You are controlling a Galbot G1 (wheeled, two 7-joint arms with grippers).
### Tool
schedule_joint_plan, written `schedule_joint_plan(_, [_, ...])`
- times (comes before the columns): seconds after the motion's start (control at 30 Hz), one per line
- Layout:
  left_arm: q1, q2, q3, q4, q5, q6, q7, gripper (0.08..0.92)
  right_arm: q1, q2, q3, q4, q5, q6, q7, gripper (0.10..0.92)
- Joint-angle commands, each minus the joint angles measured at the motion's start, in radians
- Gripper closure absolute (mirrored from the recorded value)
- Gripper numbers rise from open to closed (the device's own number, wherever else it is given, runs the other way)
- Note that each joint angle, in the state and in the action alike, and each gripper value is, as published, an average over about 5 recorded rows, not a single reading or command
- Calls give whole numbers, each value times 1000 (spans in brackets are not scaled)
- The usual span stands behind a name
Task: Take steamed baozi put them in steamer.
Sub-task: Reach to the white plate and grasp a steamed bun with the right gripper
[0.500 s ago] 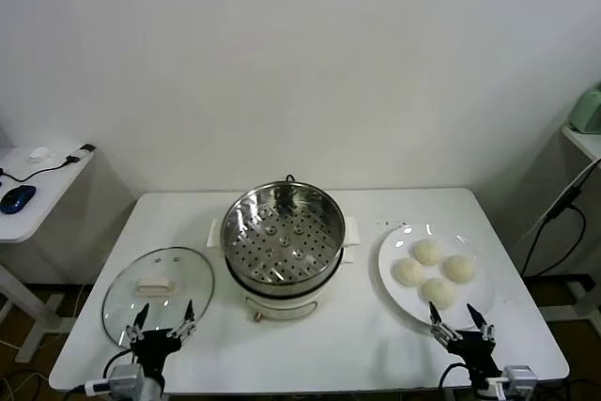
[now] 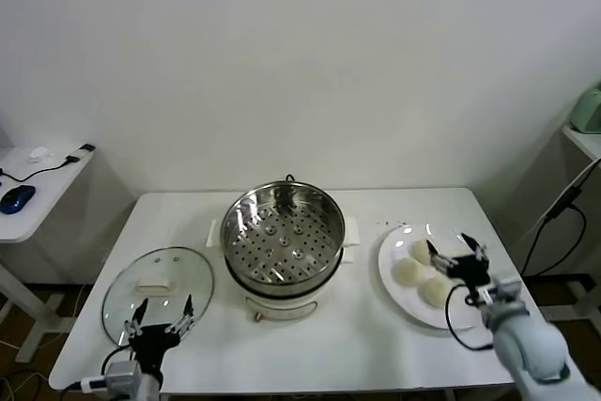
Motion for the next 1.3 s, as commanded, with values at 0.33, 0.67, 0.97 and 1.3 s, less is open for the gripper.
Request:
schedule_joint_plan(0.33, [-3,-6,4,4,-1,-15,3,177,1263,-340,-1260,-529,-243,417,-931,203])
schedule_joint_plan(0.67, [-11,-11,11,15,-1,-17,4,177,1410,-141,-1561,-663,-216,413,-1003,203])
schedule_joint_plan(0.97, [-9,-5,-1,17,-5,-18,4,177,1228,0,-1457,-752,-206,310,-861,203])
schedule_joint_plan(1.3, [-6,-12,10,26,-2,-22,4,177,1094,87,-1351,-820,-249,228,-776,203])
